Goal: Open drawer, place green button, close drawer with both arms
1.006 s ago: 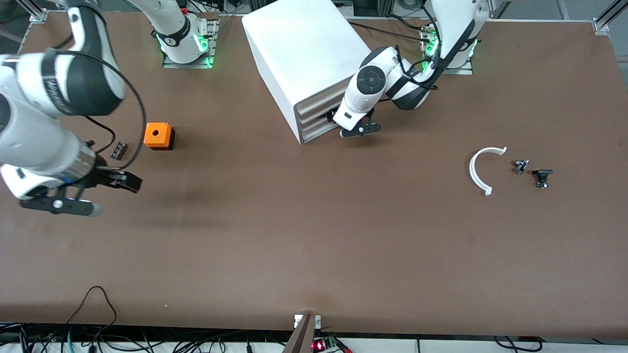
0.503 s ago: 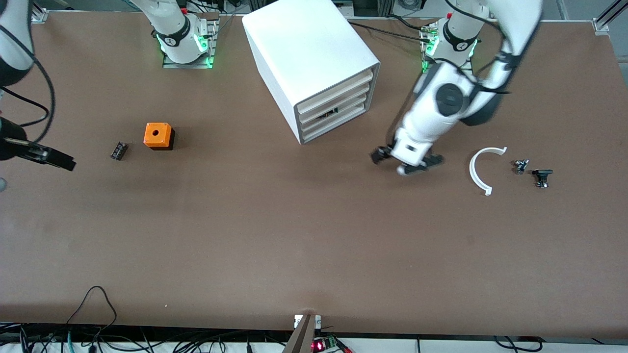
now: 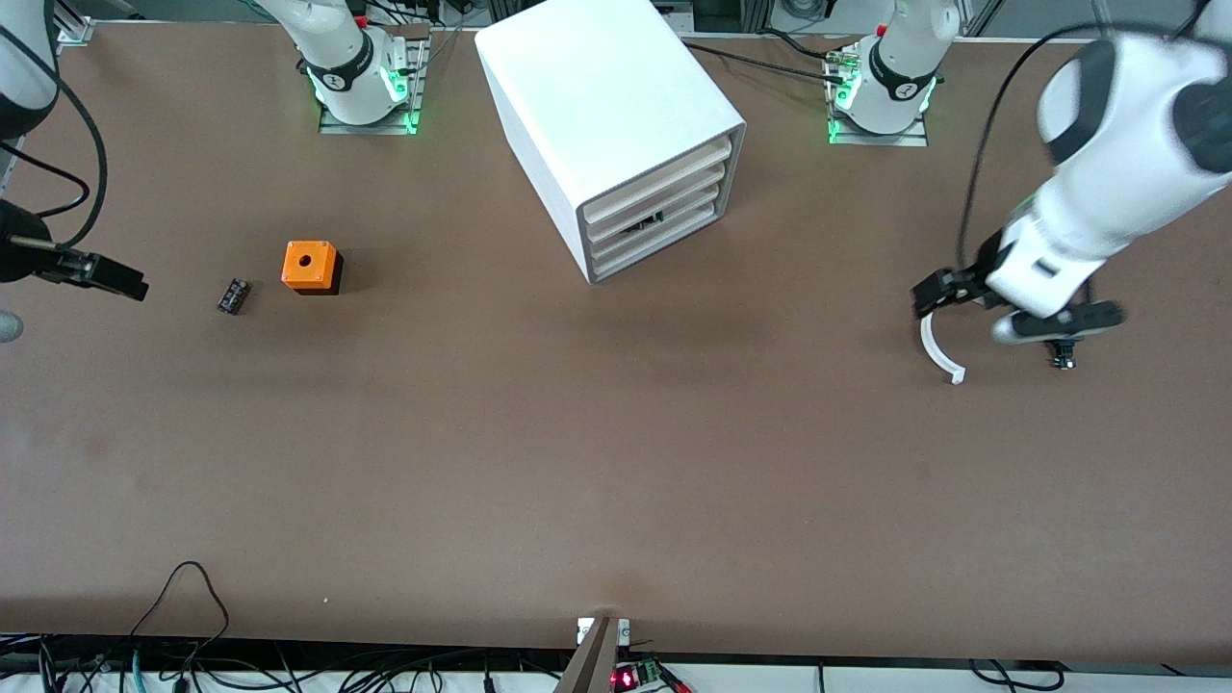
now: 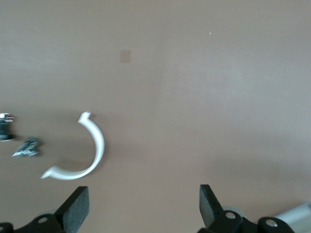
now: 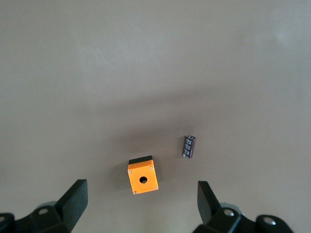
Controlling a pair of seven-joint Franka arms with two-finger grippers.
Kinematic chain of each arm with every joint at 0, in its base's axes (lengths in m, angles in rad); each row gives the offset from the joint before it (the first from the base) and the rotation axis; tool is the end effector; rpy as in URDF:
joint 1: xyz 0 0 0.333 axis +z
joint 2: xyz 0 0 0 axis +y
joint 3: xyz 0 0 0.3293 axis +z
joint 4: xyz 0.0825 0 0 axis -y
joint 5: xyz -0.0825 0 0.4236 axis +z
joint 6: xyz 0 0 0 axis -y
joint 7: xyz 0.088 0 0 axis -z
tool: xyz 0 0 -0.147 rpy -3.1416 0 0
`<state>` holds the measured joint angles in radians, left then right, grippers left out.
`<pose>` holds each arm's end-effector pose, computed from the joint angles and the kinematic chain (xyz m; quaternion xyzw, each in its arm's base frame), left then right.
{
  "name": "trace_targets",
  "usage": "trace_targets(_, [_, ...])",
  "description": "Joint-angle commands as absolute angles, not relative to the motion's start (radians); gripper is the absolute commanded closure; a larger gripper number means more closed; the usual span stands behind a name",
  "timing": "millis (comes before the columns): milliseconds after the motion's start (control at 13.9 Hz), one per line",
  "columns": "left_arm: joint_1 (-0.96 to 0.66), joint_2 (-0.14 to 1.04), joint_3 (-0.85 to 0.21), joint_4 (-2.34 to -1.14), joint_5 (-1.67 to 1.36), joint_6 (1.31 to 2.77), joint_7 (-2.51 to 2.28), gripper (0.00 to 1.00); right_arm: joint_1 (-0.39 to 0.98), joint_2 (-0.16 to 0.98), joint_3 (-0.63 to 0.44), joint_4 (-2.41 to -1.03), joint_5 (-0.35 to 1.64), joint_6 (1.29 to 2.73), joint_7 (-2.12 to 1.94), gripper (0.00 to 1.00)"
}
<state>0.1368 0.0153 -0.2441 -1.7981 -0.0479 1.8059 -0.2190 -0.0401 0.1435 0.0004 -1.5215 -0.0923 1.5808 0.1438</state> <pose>0.6014 -0.0701 0.4921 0.9978 0.0615 -0.0076 0.0242 0.6326 -0.0386 0.5361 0.9941 -0.0891 -0.0396 0.0482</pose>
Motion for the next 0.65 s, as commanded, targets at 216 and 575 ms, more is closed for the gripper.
trace_targets(216, [0.153,0.025,-0.225,-1.660,0.040,1.609,-0.124,0.00,-0.044,0.018,-0.005,-1.689,-0.063,1.671,0.022,0.00])
trace_targets(575, [0.173,0.031,-0.232,-1.654,0.034,1.608,-0.121,0.00,-0.043,-0.034,-0.006,-1.756,-0.060,1.687,0.015,0.00])
